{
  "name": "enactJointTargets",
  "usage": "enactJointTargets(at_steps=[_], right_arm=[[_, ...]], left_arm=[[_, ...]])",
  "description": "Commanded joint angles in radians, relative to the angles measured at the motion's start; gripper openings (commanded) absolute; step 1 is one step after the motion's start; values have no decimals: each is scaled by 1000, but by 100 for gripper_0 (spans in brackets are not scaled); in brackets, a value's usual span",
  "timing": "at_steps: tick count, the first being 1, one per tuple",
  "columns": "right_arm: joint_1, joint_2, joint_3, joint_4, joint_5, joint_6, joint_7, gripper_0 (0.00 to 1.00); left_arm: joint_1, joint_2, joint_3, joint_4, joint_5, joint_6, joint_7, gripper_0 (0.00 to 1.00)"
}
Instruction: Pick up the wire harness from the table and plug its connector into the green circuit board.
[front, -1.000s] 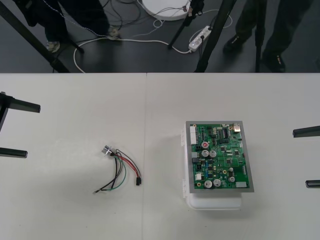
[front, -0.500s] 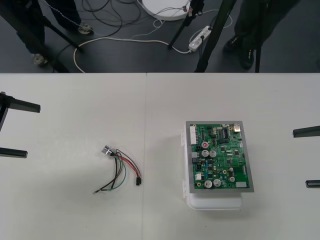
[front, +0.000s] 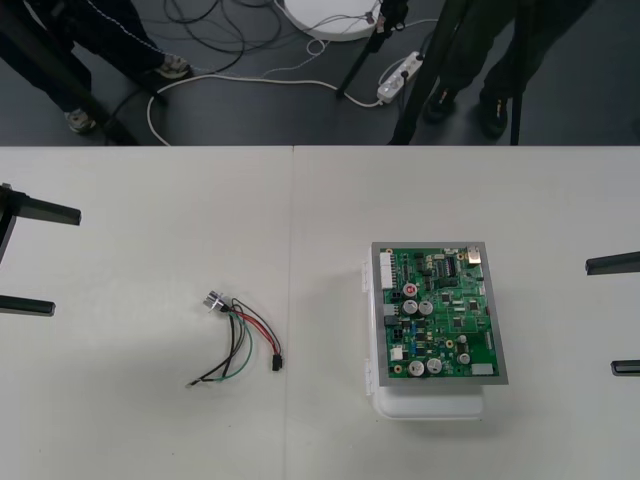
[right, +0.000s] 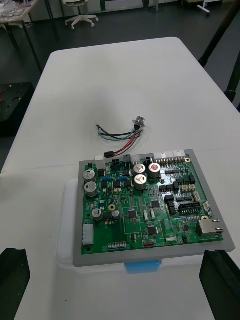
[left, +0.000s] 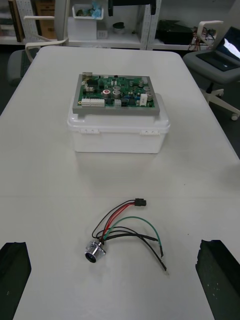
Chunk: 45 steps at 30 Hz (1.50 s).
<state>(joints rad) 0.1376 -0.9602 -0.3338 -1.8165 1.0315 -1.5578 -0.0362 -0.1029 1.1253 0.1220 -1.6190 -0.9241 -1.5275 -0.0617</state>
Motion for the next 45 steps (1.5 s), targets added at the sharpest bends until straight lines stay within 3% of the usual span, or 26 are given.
enactJointTargets(at_steps=[1, 41, 45], right_arm=[[-18, -35, -27, -3, -16, 7, -17, 100], [-18, -35, -27, -3, -16, 7, -17, 100], [23, -11, 53, 6, -24, -13, -24, 100]], left_arm=[[18, 48, 36, -18, -2, -43, 66, 98], [18, 48, 36, -18, -2, -43, 66, 100], [18, 48, 36, -18, -2, -43, 66, 100]])
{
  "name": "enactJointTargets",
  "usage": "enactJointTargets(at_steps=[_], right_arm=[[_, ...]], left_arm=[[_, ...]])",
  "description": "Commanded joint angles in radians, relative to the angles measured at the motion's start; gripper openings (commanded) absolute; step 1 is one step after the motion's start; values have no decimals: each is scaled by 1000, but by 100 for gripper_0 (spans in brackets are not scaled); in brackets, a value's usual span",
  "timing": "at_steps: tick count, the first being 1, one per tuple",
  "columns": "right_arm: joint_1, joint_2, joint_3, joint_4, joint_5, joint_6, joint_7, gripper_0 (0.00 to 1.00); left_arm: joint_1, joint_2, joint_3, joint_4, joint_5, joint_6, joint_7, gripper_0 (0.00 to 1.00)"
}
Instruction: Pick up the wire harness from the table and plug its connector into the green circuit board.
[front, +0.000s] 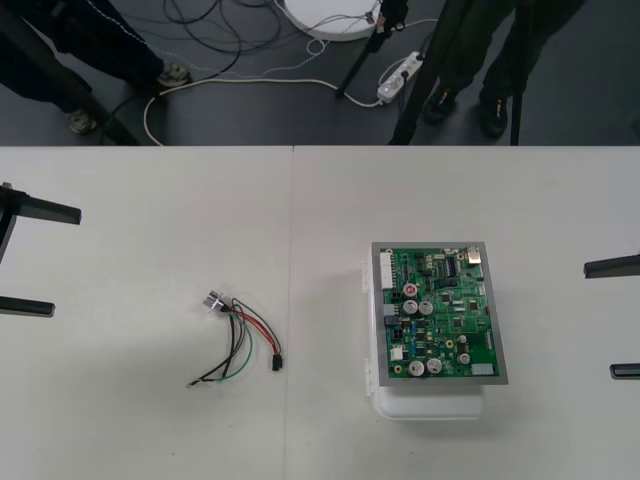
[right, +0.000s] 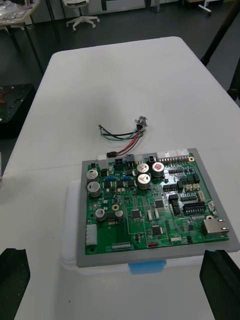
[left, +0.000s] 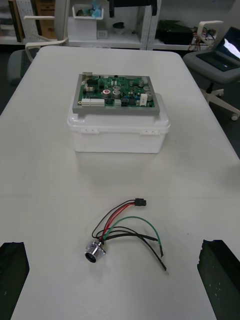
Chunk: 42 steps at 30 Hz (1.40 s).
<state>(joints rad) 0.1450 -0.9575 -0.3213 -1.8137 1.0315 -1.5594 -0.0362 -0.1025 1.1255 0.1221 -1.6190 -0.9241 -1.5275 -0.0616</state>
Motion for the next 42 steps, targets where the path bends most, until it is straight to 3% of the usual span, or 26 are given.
enactJointTargets(at_steps=[1, 9, 10, 18, 30, 42], right_arm=[[8, -43, 68, 4, -48, -5, -25, 100], [15, -63, 73, 4, -65, -1, -21, 100], [15, -63, 71, 4, -67, -1, -16, 100], [11, -63, 70, 19, -67, 27, 9, 100], [11, -72, 88, 93, -166, 113, 130, 100], [-13, -124, 156, 168, -277, 150, 193, 100]], left_arm=[[18, 48, 36, -18, -2, -43, 66, 100], [18, 48, 36, -18, -2, -43, 66, 100], [73, -6, 2, 1, -25, -43, 66, 100], [66, -13, 4, -2, -62, -43, 60, 100], [12, -13, -7, -56, -216, -43, 31, 100], [-68, -13, -145, -122, -318, -13, 29, 100]])
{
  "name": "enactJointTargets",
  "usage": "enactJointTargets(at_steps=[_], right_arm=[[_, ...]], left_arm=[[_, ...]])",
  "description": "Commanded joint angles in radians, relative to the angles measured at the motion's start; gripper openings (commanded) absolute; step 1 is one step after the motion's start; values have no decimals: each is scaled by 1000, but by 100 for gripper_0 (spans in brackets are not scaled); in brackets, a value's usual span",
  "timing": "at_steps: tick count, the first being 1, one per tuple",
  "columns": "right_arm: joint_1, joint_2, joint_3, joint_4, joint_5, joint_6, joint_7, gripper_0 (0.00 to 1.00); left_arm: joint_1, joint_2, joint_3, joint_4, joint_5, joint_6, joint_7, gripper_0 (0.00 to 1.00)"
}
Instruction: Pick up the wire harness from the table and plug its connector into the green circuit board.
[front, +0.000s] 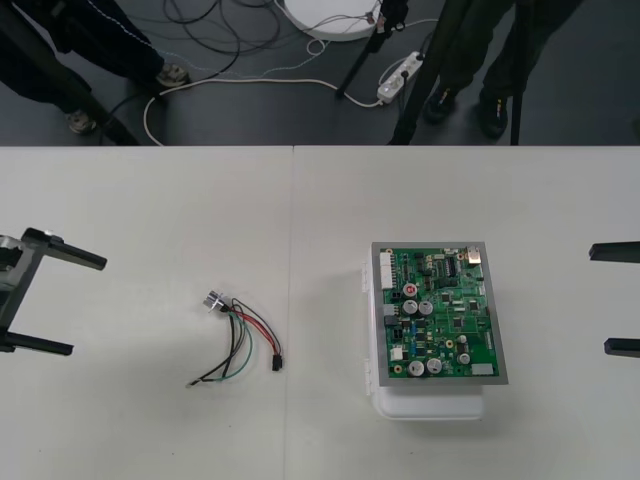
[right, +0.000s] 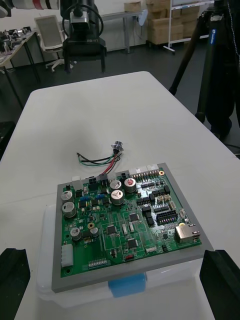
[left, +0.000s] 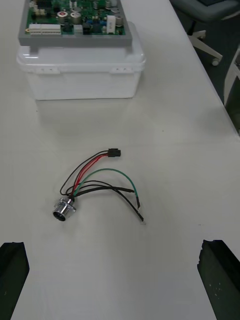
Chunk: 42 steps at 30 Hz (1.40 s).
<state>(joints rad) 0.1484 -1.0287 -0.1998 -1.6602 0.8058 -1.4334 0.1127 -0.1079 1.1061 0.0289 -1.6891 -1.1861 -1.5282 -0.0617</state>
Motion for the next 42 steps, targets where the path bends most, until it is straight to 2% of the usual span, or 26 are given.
enactJointTargets(at_steps=[1, 10, 16, 19, 24, 42], right_arm=[[-17, -62, 56, 22, -77, 28, 61, 100], [-58, -134, 203, 97, -215, 50, 254, 100], [-144, -169, 367, 172, -332, 19, 389, 100], [-205, -200, 490, 224, -412, -13, 458, 100], [-270, -214, 602, 270, -465, -47, 539, 100], [-296, -214, 729, 287, -511, -53, 680, 100]], left_arm=[[-72, 6, -66, -63, -79, 3, 31, 100], [-165, 8, -205, -84, -171, 91, 42, 100], [-239, 14, -333, -84, -224, 184, 48, 100], [-280, 20, -399, -87, -262, 237, 52, 100], [-332, 21, -474, -100, -325, 298, 68, 100], [-526, 21, -764, -109, -530, 528, 141, 99]])
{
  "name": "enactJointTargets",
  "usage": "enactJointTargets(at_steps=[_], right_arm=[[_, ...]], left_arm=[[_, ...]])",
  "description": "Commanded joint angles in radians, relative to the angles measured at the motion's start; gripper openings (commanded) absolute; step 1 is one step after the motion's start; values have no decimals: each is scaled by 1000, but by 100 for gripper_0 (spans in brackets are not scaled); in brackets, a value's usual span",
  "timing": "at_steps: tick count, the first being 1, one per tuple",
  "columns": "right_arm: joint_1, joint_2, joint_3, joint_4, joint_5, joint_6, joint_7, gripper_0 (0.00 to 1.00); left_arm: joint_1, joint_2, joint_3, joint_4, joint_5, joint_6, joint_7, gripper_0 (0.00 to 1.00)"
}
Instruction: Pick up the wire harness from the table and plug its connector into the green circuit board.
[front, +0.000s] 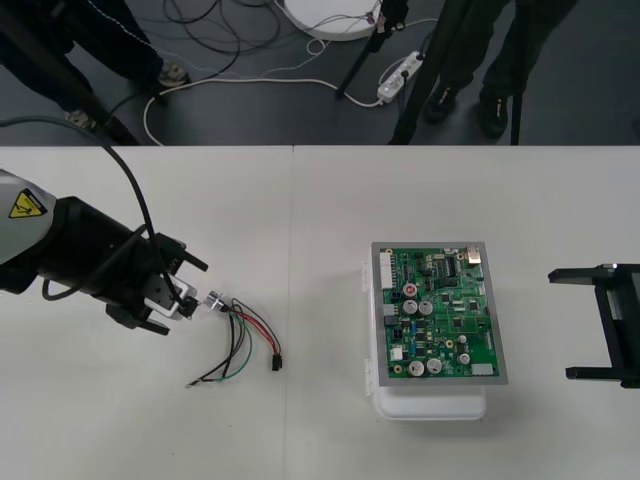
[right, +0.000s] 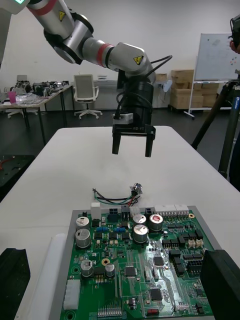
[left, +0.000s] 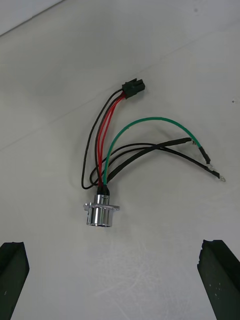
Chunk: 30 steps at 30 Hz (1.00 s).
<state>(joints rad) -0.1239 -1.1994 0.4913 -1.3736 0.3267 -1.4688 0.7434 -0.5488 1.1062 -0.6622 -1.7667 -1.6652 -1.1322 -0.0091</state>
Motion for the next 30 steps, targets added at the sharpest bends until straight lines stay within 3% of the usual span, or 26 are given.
enactJointTargets(at_steps=[1, 11, 20, 30], right_arm=[[-25, -45, 53, 1, -52, -22, 54, 100], [-29, -42, 76, 24, -117, -74, 73, 100], [-37, -35, 78, 45, -117, -84, 166, 100], [-49, -20, 76, 59, -118, -85, 162, 100]], left_arm=[[-99, 21, -94, -33, -68, 150, 97, 100], [-206, 12, -270, -33, -183, 276, 155, 100], [-290, -2, -390, -43, -295, 284, 305, 100], [-298, -19, -447, -83, -508, 282, 463, 100]])
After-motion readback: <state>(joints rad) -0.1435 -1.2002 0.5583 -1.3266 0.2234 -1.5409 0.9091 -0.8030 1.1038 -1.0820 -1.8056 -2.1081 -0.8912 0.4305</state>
